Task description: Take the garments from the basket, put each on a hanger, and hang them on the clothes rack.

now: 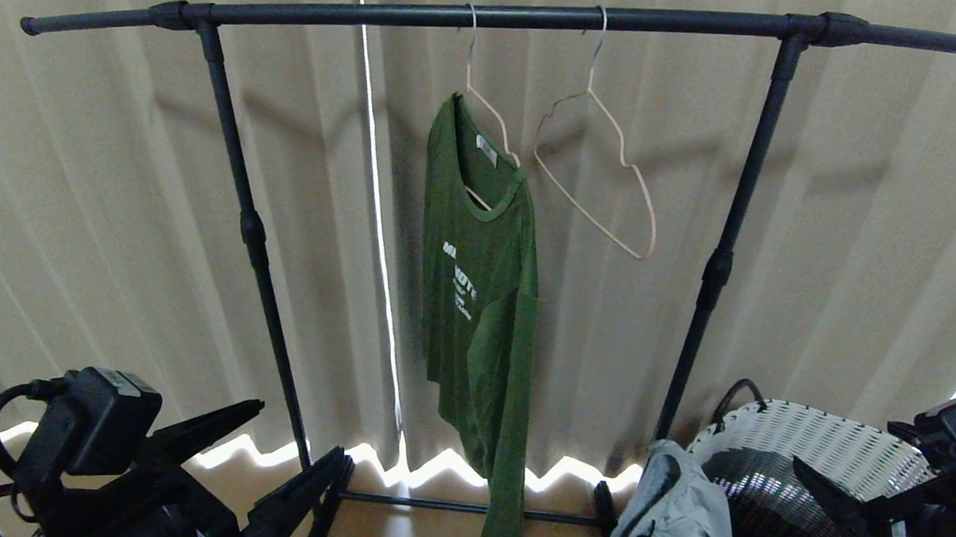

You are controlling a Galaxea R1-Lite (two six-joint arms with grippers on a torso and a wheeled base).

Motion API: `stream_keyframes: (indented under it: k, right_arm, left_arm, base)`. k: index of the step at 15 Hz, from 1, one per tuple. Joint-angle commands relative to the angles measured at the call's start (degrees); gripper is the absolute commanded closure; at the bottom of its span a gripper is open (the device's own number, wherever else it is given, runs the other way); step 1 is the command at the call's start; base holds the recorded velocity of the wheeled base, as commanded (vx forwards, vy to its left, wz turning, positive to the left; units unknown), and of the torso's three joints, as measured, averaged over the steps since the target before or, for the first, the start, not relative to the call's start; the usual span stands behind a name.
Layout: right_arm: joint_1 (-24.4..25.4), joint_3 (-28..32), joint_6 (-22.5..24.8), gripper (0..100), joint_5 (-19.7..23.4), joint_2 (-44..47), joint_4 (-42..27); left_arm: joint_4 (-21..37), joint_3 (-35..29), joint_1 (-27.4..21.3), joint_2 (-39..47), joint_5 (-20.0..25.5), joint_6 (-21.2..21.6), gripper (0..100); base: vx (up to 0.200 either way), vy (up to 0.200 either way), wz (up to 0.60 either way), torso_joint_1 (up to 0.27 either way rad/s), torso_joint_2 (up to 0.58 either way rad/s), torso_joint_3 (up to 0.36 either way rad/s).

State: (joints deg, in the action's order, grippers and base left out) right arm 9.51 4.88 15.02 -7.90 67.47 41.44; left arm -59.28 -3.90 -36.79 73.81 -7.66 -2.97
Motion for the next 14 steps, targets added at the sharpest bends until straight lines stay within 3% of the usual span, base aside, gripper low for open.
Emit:
stream_keyframes:
  k: [1,5,7,11,14]
  right_arm:
    - [1.21,-0.04,0.01,0,-0.01,0.11,0.05]
    - [3.76,0.22,-0.08,0,0.17,2.57,0.05]
    - [4.55,1.19,0.10,0,4.30,9.69,-0.04]
    - [4.55,7.78,1.24,0,3.77,30.26,0.14]
    - [4.82,12.61,2.21,0,2.54,38.87,0.05]
  left_arm:
    - [-0.04,0.03,-0.03,0.45,0.01,-0.01,0]
    - [-0.13,-0.05,-0.12,0.54,0.01,-0.01,0]
    - [-0.13,0.12,-0.21,0.37,0.01,-0.01,0]
    - [-0.22,0.56,-0.12,0.01,0.01,0.25,0]
    - [-0.13,0.56,-0.12,-1.57,0.10,0.34,0]
  base:
    - [0.000,0.000,0.00,0.000,0.00,0.000]
    - [0.000,0.000,0.00,0.000,0.00,0.000]
    - [0.000,0.000,0.00,0.000,0.00,0.000]
    - [0.000,0.000,0.00,0.000,0.00,0.000]
    - [0.000,0.000,0.00,0.000,0.00,0.000]
